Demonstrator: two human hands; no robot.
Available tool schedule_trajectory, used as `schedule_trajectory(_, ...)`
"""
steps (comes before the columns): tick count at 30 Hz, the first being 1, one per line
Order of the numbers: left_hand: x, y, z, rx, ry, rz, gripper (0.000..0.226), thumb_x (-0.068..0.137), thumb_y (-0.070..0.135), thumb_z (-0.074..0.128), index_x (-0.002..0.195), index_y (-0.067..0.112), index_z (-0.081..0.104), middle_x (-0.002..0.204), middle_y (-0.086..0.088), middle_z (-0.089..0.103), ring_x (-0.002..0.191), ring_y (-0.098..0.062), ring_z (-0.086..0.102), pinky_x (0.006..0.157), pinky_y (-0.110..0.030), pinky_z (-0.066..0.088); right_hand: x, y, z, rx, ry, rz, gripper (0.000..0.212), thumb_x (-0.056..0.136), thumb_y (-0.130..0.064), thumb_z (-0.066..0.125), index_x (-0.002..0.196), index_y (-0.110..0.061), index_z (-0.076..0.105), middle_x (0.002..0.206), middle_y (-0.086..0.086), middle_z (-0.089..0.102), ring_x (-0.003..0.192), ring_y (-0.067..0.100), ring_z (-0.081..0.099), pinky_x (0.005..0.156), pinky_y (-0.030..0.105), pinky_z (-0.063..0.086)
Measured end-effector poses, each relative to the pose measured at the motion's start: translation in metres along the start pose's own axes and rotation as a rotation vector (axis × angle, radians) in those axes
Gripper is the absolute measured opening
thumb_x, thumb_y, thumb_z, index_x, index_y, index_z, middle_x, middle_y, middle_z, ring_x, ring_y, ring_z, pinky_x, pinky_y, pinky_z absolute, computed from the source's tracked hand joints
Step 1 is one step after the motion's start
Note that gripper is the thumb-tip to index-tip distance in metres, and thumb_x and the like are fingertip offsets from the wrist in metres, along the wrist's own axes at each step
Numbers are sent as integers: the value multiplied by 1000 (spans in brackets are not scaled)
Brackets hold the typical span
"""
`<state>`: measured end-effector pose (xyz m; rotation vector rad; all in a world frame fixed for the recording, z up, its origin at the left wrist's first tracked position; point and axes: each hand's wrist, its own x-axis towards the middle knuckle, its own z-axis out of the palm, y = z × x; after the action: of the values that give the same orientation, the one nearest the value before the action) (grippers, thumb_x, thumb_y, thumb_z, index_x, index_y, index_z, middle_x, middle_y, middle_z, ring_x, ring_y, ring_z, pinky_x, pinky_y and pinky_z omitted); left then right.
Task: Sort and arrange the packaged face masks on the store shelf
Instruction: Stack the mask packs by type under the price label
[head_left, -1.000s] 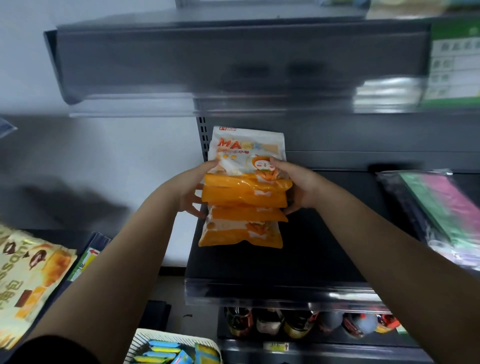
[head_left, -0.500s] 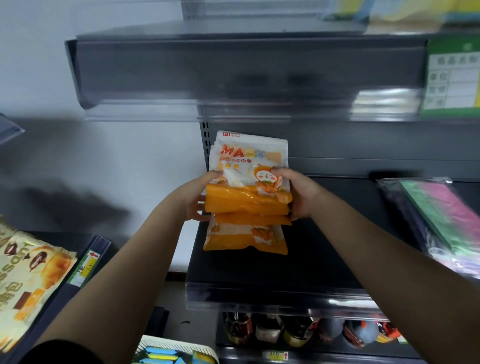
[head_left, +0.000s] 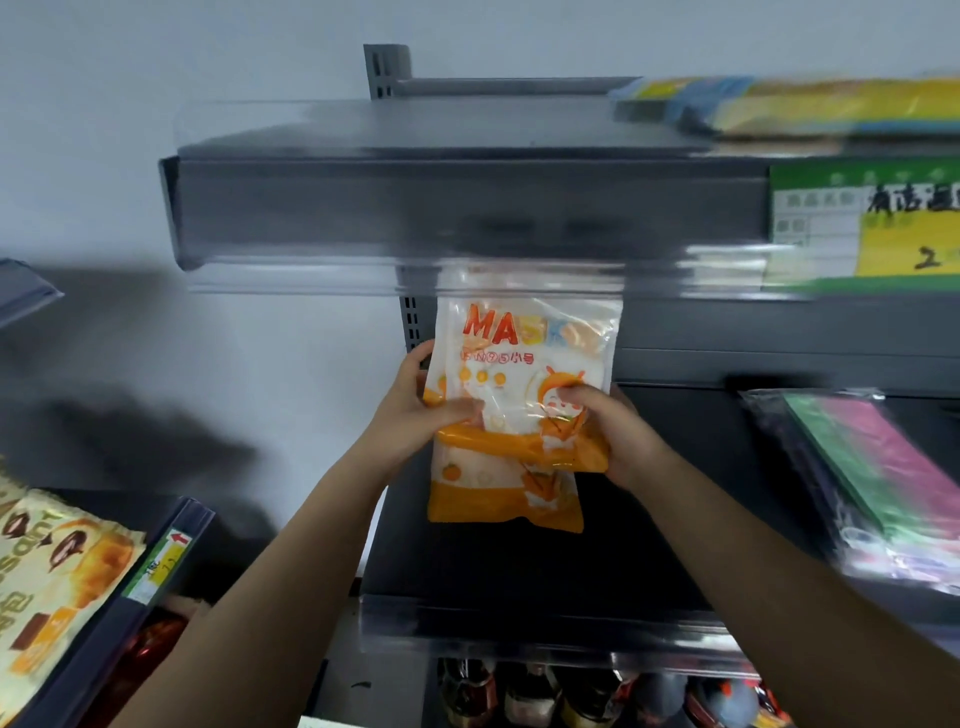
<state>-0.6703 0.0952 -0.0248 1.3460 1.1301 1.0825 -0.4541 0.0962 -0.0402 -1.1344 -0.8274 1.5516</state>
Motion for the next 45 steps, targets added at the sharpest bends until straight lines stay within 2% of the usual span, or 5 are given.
schedule_trajectory(17, -33, 15, 35, 79, -103, 438, 109, 57, 21, 83, 144, 22, 18, 138, -1, 42, 127, -21, 49, 89, -36, 54, -73, -20, -37, -297, -76, -453, 66, 58, 13, 77, 116, -6, 51, 92, -8, 74, 90, 8, 70, 68, 19, 54)
schedule_trajectory(23, -46, -1, 50, 53, -257, 352, 117, 61, 10, 86, 142, -8, 4, 138, -22, 42, 128, -31, 48, 94, -36, 50, -96, -9, -52, -423, -53, -467, 51, 63, 26, 69, 90, -16, 58, 75, -20, 72, 76, -4, 68, 63, 10, 50)
schedule_trajectory(36, -62, -4, 55, 21, -266, 265, 109, 61, 1, 78, 143, 10, 7, 138, -16, 44, 126, -29, 51, 86, -36, 54, -105, 3, -77, -507, -170, -450, 49, 58, 23, 74, 89, -13, 64, 84, -9, 75, 84, 10, 71, 68, 19, 56)
schedule_trajectory(40, -64, -10, 52, 127, -256, 217, 103, 62, 0, 84, 139, 10, 16, 130, -7, 53, 120, -19, 57, 86, -32, 55, -103, 11, -85, -410, -213, -467, 106, 50, 3, 87, 138, 8, 28, 109, 4, 70, 99, 14, 68, 71, 25, 57)
schedule_trajectory(45, -69, -13, 56, 184, -215, 211, 96, 59, 13, 85, 135, 3, 28, 125, -8, 58, 117, -20, 59, 85, -31, 55, -99, 4, -79, -404, -167, -566, 143, 45, -24, 93, 149, -18, -5, 144, 16, 37, 127, 25, 49, 90, 39, 53)
